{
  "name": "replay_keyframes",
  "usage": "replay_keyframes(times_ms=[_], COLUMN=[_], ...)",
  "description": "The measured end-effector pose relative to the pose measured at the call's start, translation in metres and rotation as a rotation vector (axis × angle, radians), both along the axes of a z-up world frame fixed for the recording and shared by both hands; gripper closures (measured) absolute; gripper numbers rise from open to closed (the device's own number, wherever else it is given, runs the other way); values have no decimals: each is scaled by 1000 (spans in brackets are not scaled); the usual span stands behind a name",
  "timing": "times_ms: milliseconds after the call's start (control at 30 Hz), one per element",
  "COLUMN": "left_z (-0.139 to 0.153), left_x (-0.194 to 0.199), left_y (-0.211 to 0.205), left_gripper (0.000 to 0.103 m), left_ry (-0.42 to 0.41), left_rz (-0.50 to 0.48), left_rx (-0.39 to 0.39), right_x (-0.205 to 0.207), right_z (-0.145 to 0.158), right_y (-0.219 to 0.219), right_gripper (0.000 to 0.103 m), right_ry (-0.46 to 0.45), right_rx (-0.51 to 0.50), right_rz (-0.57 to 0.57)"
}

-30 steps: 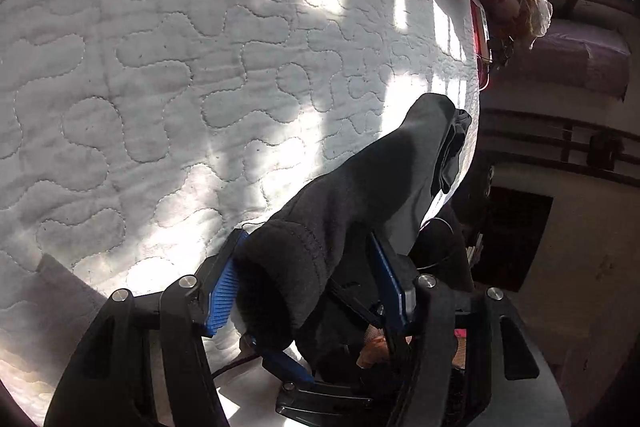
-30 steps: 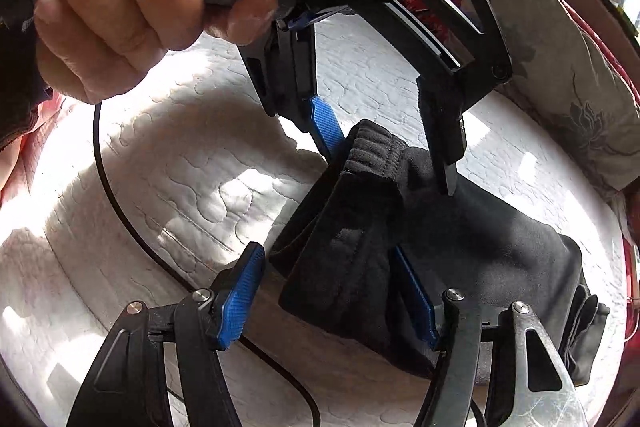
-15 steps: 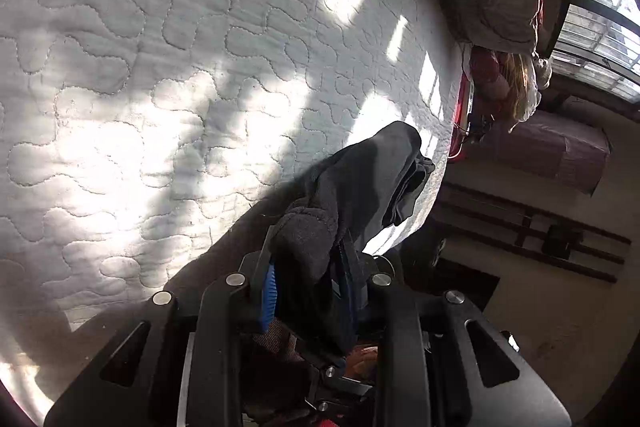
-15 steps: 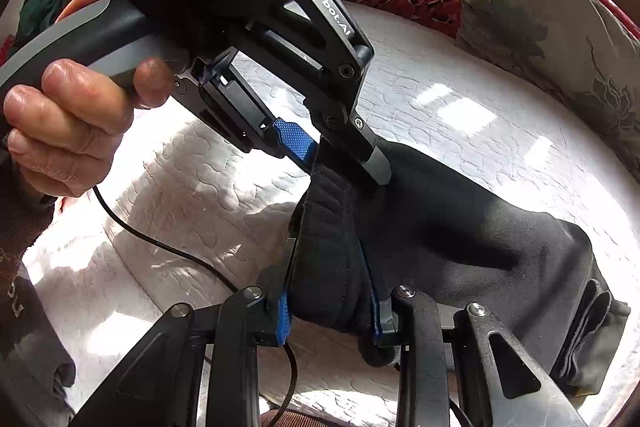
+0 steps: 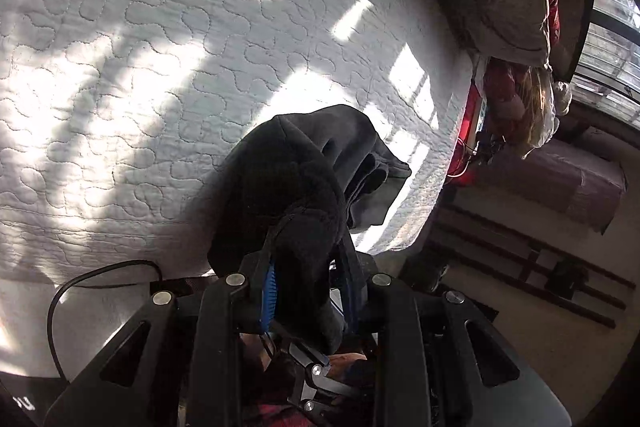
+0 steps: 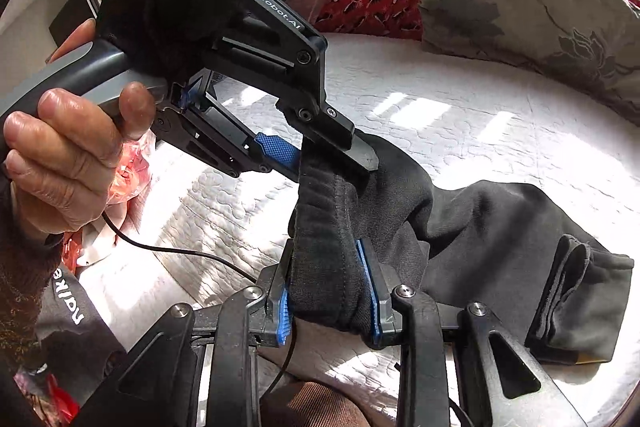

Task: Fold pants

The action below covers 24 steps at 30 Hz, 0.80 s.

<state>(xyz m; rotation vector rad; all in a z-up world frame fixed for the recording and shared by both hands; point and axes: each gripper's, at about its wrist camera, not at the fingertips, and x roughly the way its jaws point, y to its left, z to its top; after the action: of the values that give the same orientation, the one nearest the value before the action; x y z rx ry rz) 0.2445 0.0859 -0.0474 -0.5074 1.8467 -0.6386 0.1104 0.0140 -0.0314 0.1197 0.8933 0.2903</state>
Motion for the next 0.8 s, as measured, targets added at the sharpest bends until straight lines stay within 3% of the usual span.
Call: replay_keyframes(times_ms=[267,567,800], left_z=[7,-26,-51], left_x=[-9,-32,-45], left_y=[-111,-226,-285], left_gripper=[80,80,80], left_ry=[-13,28,26], left_rz=[-69,-147,-187], left_rx=[94,195,314], right_x=[-17,-36,-52], right_z=[9,-26,-60], right_y=[-91,-208,-282], right_gripper=[74,74,74], right_ry=[-7,82,128], right_rx=[160,387,565], right_rz=[-111,-263,-351])
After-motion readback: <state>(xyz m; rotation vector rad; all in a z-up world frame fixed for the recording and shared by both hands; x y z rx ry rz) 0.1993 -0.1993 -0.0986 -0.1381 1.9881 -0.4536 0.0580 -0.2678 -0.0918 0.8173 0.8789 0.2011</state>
